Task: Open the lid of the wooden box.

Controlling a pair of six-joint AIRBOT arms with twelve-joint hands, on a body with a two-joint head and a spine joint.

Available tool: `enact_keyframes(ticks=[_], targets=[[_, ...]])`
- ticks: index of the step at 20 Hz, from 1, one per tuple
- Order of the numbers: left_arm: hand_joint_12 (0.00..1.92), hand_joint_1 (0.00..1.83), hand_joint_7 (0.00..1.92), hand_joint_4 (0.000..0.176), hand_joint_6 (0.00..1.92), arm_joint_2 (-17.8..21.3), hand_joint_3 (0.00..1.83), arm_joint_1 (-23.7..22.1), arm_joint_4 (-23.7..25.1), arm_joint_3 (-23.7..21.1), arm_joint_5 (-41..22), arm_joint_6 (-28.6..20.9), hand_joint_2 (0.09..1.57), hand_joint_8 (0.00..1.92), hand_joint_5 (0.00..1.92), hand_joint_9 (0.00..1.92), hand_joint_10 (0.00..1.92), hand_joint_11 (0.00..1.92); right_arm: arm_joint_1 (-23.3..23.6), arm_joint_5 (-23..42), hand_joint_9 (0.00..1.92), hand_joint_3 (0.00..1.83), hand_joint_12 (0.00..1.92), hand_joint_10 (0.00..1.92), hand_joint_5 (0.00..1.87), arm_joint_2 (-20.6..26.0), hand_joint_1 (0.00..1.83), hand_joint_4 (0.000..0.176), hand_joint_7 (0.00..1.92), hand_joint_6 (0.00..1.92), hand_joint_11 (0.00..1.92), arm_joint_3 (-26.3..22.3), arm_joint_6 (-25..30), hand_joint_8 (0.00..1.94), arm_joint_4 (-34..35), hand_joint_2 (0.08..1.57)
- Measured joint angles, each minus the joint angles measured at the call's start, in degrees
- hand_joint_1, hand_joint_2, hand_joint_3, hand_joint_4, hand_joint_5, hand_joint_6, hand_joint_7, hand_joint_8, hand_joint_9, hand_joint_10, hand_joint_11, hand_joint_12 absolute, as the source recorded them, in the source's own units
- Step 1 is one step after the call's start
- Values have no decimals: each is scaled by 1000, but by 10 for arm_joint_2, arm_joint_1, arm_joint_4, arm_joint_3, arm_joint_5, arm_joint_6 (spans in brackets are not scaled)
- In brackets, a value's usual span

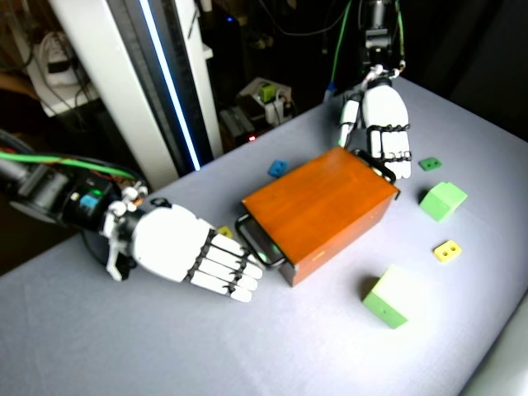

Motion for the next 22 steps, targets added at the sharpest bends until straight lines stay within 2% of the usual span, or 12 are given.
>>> enact_keyframes(ticks=[4,6,7,9,11,12,14,15,17,20,21,22], targets=[[0,491,0,151,0,0,0,0,0,1,0,-2,1322,0,0,0,0,0,0,1,0,2,0,0,0,15,543,0,0,0,0,-4,0,0,-1,1362],[0,542,0,149,0,0,0,0,0,1,0,-2,1311,0,0,0,0,0,0,1,0,4,0,0,0,19,570,0,0,0,0,-7,1,0,0,1370],[0,542,0,156,0,0,0,0,0,1,0,-3,1309,0,0,0,0,0,0,1,0,6,0,0,0,21,569,0,0,0,0,-9,2,0,-1,1375],[0,592,0,140,0,0,0,0,0,1,0,-3,1299,0,0,0,0,0,0,5,0,8,0,0,0,23,572,0,0,0,0,-12,2,0,-2,1381],[0,583,0,141,0,0,0,0,0,1,0,-3,1300,0,0,0,0,0,0,6,0,9,0,0,0,28,557,0,0,0,0,-15,3,0,-2,1388],[0,568,0,134,0,0,0,0,0,1,0,-3,1306,0,0,0,0,0,0,7,0,9,0,0,0,30,554,0,0,0,0,-16,3,0,-1,1389],[0,567,0,153,0,0,3,0,0,1,0,-4,1319,0,0,0,0,0,-2,14,0,7,0,0,0,32,535,0,0,0,0,-16,8,0,0,1389],[0,594,0,147,0,0,0,0,0,1,0,-4,1315,0,0,0,0,0,-2,14,0,5,0,0,0,33,549,0,0,0,0,-16,12,0,1,1389],[0,603,0,172,0,0,3,0,0,1,0,-4,1321,0,0,0,0,0,-5,18,0,6,0,0,0,33,533,0,0,0,0,-16,16,0,1,1396],[0,591,0,169,0,0,7,0,0,1,-1,-6,1334,0,0,0,0,0,-7,23,0,0,0,0,0,33,542,0,0,0,0,-16,23,0,1,1388],[0,609,0,154,0,0,3,0,0,1,-1,-6,1329,0,0,0,0,0,-12,31,0,2,12,0,0,33,529,0,0,0,24,-16,28,0,1,1393],[0,614,0,151,0,0,3,0,0,1,-2,-7,1330,0,0,0,0,0,-14,35,0,0,154,0,0,33,507,0,0,0,4,-16,33,0,1,1403]])
